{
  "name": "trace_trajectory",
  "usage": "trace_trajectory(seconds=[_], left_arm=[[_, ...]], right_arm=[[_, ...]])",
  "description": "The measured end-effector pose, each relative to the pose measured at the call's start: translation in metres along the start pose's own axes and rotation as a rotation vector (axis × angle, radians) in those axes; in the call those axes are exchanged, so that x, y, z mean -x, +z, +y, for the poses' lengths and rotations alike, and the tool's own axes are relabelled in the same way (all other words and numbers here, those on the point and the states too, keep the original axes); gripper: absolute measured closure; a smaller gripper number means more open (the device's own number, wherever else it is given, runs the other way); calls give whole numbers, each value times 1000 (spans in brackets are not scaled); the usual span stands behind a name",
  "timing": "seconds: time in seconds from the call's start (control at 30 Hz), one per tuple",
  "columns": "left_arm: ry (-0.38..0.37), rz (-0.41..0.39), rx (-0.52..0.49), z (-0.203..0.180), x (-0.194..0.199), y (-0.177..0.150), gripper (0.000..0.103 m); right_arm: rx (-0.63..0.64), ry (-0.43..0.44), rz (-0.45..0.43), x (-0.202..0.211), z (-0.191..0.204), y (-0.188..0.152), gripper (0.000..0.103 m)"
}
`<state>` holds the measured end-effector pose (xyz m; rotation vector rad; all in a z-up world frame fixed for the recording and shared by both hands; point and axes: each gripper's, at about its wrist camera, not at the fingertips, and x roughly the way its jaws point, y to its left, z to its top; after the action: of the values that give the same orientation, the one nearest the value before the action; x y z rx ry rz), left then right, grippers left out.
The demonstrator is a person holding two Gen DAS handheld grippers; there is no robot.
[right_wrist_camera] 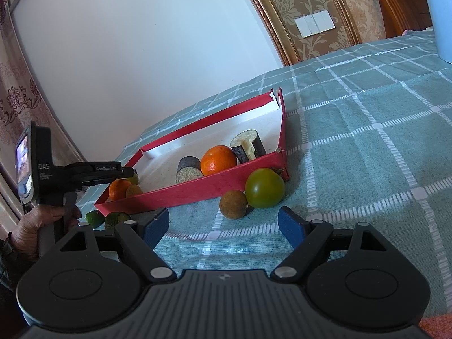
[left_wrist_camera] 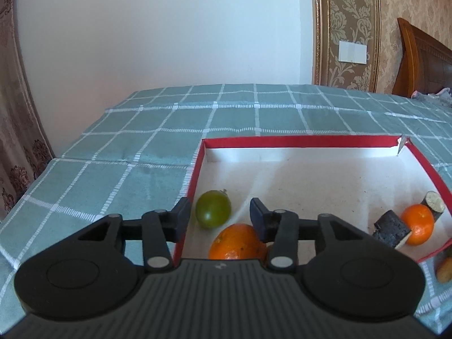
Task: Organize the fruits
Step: 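Withdraw the left tool from the box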
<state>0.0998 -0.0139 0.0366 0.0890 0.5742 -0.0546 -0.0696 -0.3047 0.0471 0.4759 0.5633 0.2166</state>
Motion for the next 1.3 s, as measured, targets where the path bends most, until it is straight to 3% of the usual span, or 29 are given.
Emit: trace_trajectory(seconds=[0.07, 0.2, 0.37, 0.6, 0.77, 0.83, 0.93, 1.07, 1.3], left_arm=[[1, -18, 4, 4, 12, -3, 50], [6, -82, 49, 20, 47, -19, 1], [9, -103, 84, 37, 78, -46, 0], [33, -39, 93, 44, 74, -78, 0], [43, -68, 91, 50, 88, -84, 0], [47, -81, 100, 55, 93, -84, 0], [40, -113, 114, 62, 94, -79, 0], [42, -96, 125, 61, 76, -72, 0], [116, -22, 0, 45, 70, -74, 0]], right_arm=[[-2, -3, -1, 0, 0, 0, 19], [-6, -8, -4, -1, 1, 0, 19], [-2, -11, -1, 0, 1, 0, 19], [-7, -26, -4, 1, 1, 0, 19], [28, -90, -13, 0, 17, 0, 18], [-12, -33, 35, -7, 29, 4, 18], [86, 34, 89, -20, 66, 6, 18], [136, 75, 58, -18, 90, 8, 18], [115, -66, -19, 7, 57, 18, 17]])
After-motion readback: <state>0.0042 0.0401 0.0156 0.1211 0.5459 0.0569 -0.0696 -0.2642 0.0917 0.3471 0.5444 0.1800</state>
